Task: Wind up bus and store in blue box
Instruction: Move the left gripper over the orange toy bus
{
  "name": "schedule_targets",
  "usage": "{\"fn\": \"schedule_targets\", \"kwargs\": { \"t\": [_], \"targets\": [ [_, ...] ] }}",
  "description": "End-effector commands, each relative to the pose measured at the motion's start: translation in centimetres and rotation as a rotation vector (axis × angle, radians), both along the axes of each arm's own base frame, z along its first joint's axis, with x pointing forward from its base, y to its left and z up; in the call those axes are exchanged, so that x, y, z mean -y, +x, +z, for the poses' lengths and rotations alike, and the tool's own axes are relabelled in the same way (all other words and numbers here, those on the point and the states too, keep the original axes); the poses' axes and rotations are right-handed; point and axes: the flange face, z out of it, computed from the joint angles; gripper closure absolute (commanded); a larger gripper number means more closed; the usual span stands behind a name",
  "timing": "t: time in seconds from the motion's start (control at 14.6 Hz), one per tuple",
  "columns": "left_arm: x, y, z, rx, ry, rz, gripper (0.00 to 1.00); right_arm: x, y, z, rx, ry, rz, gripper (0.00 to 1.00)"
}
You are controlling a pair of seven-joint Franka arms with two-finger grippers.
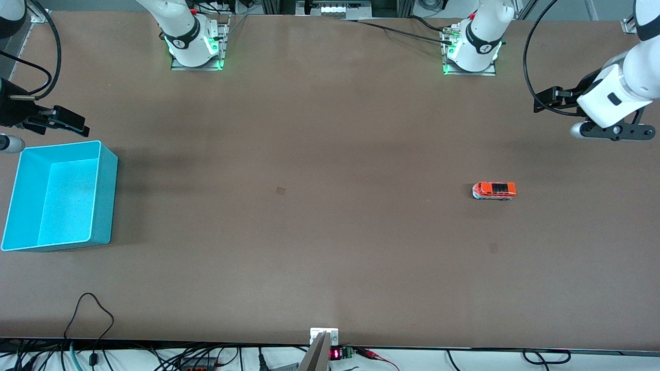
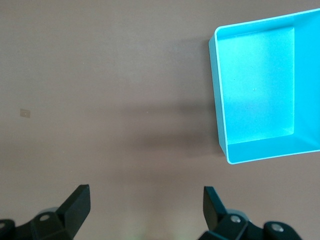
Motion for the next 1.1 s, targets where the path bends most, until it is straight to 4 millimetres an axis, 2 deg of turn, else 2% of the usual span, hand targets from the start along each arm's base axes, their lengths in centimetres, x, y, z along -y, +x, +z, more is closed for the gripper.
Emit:
{"fn": "schedule_targets", "kwargs": {
  "t": [0.0, 0.21, 0.34, 0.48, 0.55, 0.76, 0.89, 1.03],
  "targets": [
    [0.3, 1.3, -1.7, -0.013, -0.076, -0.190, 0.00, 0.2, 0.0, -0.6, -0.004, -0.006, -0.002, 0.00],
    [-0.9, 3.1, -4.8, -0.016, -0.153, -0.406, 0.00, -0.1, 0.3, -1.1, -0.013, -0.006, 0.004, 0.00],
    [-1.4, 4.4, -7.1, -0.015, -0.193, -0.566, 0.00, -0.3, 0.9, -2.9, -0.048, -0.005, 0.014, 0.00],
    [-3.1, 5.7, -10.4, -0.020, -0.251, -0.713, 0.00, -0.5, 1.1, -3.5, -0.064, -0.006, 0.019, 0.00],
    [-3.2, 5.9, -11.9, -0.010, -0.264, -0.791, 0.00, -0.6, 1.1, -3.7, -0.069, -0.006, 0.021, 0.00],
    [-3.6, 5.6, -17.3, 0.027, -0.244, -1.015, 0.00, -0.4, 1.6, -5.2, -0.096, -0.003, 0.013, 0.00],
    [-3.5, 5.2, -20.2, 0.062, -0.235, -1.125, 0.00, -0.4, 1.5, -5.5, -0.107, -0.007, 0.008, 0.00],
    [-3.5, 4.4, -23.9, 0.091, -0.209, -1.220, 0.00, -0.2, 1.4, -5.6, -0.118, -0.007, -0.001, 0.00]
  ]
}}
